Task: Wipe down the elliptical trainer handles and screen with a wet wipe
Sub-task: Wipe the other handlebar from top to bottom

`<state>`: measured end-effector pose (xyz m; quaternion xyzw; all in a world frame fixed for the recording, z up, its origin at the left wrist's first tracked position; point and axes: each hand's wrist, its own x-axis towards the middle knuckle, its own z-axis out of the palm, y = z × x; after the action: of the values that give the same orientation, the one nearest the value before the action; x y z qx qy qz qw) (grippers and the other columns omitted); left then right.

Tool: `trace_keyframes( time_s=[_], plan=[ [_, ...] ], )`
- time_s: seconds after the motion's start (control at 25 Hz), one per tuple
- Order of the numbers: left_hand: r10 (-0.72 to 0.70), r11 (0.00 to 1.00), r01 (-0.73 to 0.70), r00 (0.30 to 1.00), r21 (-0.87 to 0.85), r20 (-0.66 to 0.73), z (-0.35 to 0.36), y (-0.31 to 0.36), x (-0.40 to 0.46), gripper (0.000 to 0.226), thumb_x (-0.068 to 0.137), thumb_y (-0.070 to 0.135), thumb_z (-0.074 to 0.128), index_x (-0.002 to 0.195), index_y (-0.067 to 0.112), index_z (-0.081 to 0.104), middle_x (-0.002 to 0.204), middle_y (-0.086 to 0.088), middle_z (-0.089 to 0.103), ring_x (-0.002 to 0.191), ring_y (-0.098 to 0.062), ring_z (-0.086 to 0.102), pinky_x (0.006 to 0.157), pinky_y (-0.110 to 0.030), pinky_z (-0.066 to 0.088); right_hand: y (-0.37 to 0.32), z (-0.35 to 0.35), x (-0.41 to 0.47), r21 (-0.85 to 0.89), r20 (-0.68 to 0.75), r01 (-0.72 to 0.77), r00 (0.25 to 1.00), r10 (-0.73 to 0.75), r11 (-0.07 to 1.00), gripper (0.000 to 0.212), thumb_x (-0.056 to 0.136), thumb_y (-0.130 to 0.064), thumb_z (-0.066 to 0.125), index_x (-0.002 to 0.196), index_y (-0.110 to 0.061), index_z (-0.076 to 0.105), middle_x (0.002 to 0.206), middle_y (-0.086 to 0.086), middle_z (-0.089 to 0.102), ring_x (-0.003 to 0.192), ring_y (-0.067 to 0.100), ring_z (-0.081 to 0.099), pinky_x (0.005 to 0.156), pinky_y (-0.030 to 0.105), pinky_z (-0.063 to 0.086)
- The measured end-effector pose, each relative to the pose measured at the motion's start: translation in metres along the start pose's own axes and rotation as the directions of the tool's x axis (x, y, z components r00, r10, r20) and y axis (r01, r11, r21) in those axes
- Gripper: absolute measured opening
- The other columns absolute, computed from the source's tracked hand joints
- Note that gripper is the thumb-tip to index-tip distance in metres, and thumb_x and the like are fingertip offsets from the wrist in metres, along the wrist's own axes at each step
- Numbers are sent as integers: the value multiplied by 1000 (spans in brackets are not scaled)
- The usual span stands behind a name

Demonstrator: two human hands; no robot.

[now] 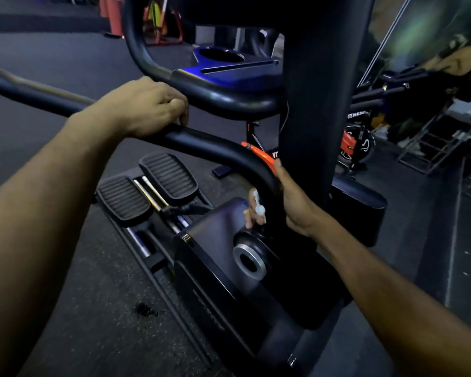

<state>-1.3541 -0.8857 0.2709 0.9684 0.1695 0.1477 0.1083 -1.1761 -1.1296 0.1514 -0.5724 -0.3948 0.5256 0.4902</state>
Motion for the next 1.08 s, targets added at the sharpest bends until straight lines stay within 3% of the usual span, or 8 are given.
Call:
trace_keyframes(
  time_s=[0.2,0.4,0.48,0.56,0.68,0.84,0.96,1.08],
  plan=[
    [-7,1000,7,1000,-15,0,-3,-1,-4,46,79,42,29,83,24,71,93,-1,72,92,-29,62,91,-45,51,-46,9,12,-94,-79,-51,996,44,994,96,88,-88,18,66,-1,53,51,15,47,48,27,47,61,39,42],
    [-59,986,62,998,-156,24,-8,0,-2,43,81,37,33,84,20,73,83,17,73,93,-19,66,85,-34,47,-84,26,25,-276,-166,-93,985,48,957,89,85,-89,33,97,-5,57,74,19,52,48,22,42,47,30,41],
    [-82,989,87,995,-118,48,-7,-1,1,38,90,31,38,83,20,73,87,12,72,95,-22,65,85,-35,46,-70,20,23,-267,-184,-50,983,0,962,100,82,-92,36,94,4,60,66,18,51,46,23,45,52,34,41],
    [-81,995,84,995,-60,55,-4,-1,2,35,99,19,42,83,18,74,90,5,69,96,-26,63,87,-38,48,-40,13,14,-168,-189,8,981,-40,986,107,91,-84,26,94,18,61,57,17,53,49,27,49,58,36,42],
    [-73,997,75,996,-24,41,-2,-3,0,37,96,27,40,82,19,73,94,1,69,95,-29,62,89,-41,49,-4,7,-4,-65,-196,32,980,-44,997,100,100,-70,7,71,3,69,60,19,63,72,37,57,68,38,46],
    [-79,997,79,996,-17,29,-4,0,-3,45,80,39,31,81,20,71,95,-4,71,92,-31,63,91,-47,52,-3,8,-11,-56,-153,-12,988,3,998,98,97,-72,3,74,0,65,66,22,66,93,46,62,71,33,50],
    [-76,997,76,997,0,13,-4,-3,-5,46,79,41,29,80,20,71,95,-4,71,92,-31,63,92,-48,52,-9,10,-11,-4,-164,-33,986,32,999,99,94,-78,6,70,-2,64,63,20,64,87,45,62,65,30,50],
    [-69,997,68,998,-34,-8,0,-6,-2,47,80,43,28,80,21,69,93,-2,71,92,-30,64,91,-47,52,-35,11,2,-61,-176,-85,982,73,995,103,87,-89,14,70,-1,64,59,19,59,67,35,57,65,37,45]
  ],
)
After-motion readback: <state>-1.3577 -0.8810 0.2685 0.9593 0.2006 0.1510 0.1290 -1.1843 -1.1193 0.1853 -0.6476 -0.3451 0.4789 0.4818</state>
